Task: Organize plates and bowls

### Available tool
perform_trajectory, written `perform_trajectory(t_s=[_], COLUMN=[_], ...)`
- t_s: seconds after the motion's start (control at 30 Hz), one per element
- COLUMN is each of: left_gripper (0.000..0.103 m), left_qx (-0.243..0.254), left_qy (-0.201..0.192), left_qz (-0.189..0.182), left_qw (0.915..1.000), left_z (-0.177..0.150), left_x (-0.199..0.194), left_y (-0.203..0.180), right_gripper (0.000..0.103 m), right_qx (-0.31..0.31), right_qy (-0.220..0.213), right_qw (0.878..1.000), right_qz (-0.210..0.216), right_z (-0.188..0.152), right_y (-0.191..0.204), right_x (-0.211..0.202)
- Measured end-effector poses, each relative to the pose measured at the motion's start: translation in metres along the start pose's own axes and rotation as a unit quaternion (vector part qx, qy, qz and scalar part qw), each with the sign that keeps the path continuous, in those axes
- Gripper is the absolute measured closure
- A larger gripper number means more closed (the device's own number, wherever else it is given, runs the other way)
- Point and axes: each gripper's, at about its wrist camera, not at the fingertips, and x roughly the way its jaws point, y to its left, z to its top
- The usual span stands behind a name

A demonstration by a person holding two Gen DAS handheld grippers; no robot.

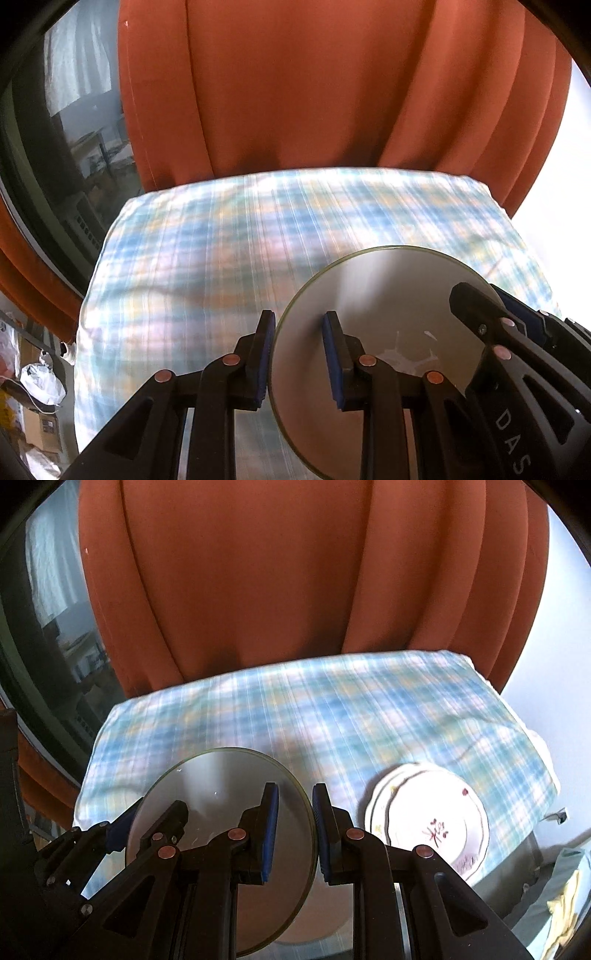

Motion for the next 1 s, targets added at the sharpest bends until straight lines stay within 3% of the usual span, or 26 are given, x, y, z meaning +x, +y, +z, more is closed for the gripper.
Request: perform_trajectory(t_s=[0.57,1.0], left_gripper=[0.077,0.077], left_qx=[0.018,-0.007], left_qy=[0.023,0.028], left_qz=[0.010,0.028], left_qw=[0.9995,0.9992], left_z=[-0.054,-0.052], left_x=[0.020,0.032], left_y=[-0.043,-0.033], right_gripper=[0.080,0.080], right_qx=[0.014,-0.004], right_qy=[0.028,0.034], right_qw=[0.999,0.999], right_qz=[0.005,0.029], right_z=[-0.061,-0.055], right_y=[-0.048,-0.043], right_x=[0.018,0.031])
